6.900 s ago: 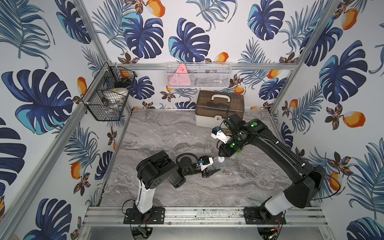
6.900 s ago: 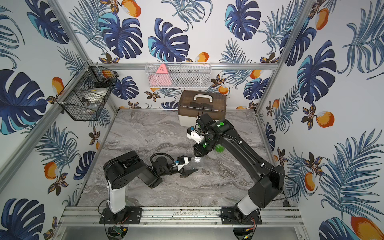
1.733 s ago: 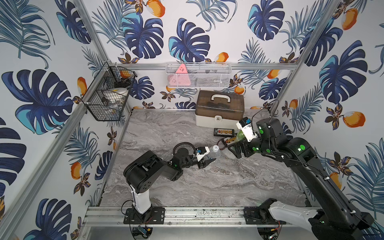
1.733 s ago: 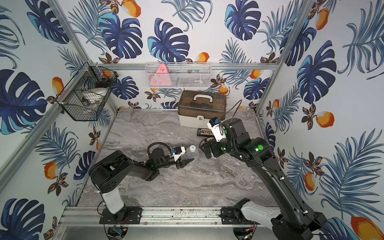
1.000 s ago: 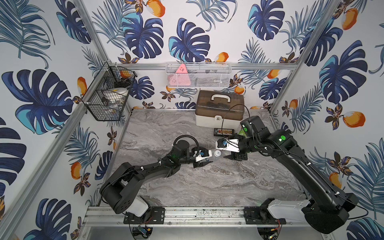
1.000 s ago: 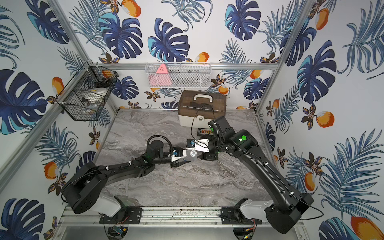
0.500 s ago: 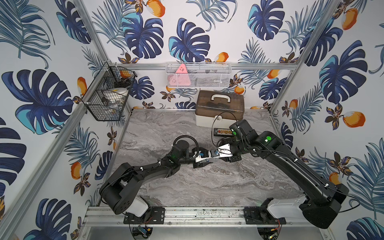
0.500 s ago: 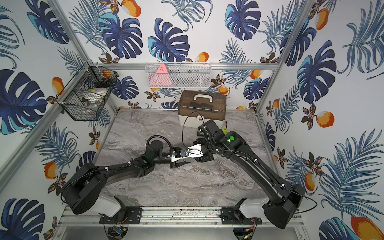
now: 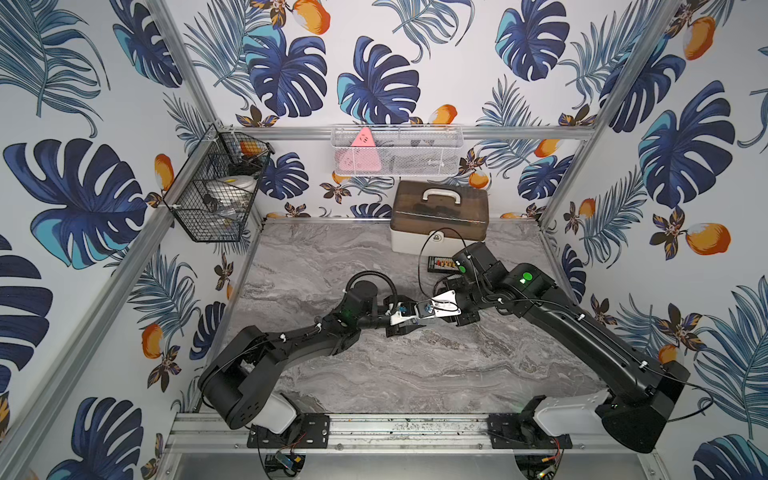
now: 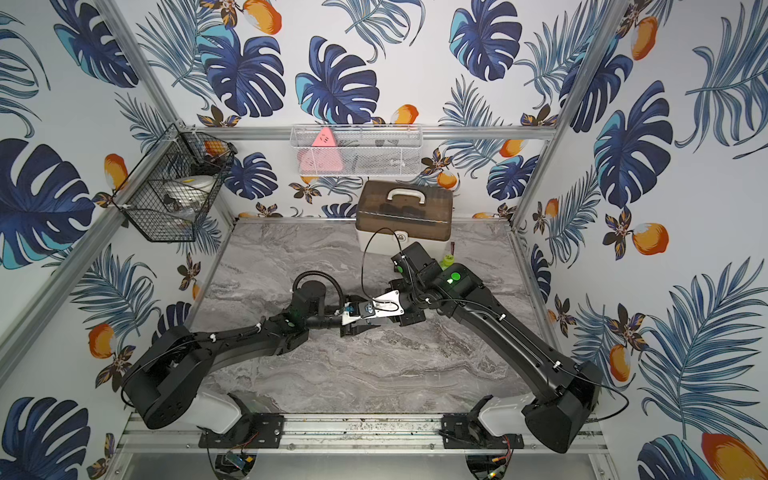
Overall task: Screw on the bottle caps
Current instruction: Screw the bottle cap onto the plastic bottle.
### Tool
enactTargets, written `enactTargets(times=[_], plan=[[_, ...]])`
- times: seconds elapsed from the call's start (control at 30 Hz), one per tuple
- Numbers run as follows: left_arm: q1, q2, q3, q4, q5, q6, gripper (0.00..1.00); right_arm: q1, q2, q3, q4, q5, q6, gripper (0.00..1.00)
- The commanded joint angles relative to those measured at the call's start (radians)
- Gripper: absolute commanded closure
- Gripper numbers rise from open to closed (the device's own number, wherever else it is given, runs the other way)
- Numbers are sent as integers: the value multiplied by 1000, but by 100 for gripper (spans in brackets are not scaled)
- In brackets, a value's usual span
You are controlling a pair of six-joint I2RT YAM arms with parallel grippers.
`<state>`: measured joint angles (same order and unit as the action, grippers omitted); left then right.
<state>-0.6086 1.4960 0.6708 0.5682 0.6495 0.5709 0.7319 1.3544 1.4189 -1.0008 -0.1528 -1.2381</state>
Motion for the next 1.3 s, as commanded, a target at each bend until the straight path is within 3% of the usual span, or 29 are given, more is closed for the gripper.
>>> enactTargets(times=[0.0, 0.13, 0.27, 0.37, 0.5, 0.6, 0.67, 0.73, 0.8, 0.87, 1.0, 1.07, 1.2, 1.27], plan=[[1, -6, -2, 33, 18, 3, 42, 3, 5, 0, 25, -1, 34, 68], [0, -17, -9, 64, 7, -7, 43, 4, 21, -4, 34, 25, 110, 72], [0, -30, -53, 201, -74, -44, 44, 5, 49, 16, 85, 43, 444, 75], [-6, -44, -89, 302, -159, -45, 44, -5, 80, 55, 111, 84, 885, 76], [-44, -60, -110, 347, -313, 47, 45, -27, 136, 123, 20, 165, 1553, 82], [-78, -54, -122, 393, -403, 117, 45, -69, 132, 67, 64, -45, 1950, 81], [-104, -47, -125, 418, -457, 164, 45, -85, 82, -62, 255, -204, 2186, 81], [-114, -35, -130, 446, -494, 189, 45, -86, 30, -165, 452, -264, 2345, 78], [-115, -34, -131, 430, -509, 197, 45, -89, 3, -172, 518, -259, 2317, 72], [-114, -42, -129, 389, -516, 203, 45, -93, -10, -124, 444, -211, 2192, 60], [-93, -80, -119, 255, -456, 198, 46, -104, -46, -48, 270, -172, 1677, 42], [-72, -101, -104, 164, -397, 185, 46, -105, -89, -50, 199, -79, 1430, 40], [-37, -121, -74, 33, -265, 185, 46, -106, -198, -105, 177, -56, 868, 36], [-24, -118, -54, -8, -210, 178, 47, -105, -213, -112, 170, -38, 687, 34]])
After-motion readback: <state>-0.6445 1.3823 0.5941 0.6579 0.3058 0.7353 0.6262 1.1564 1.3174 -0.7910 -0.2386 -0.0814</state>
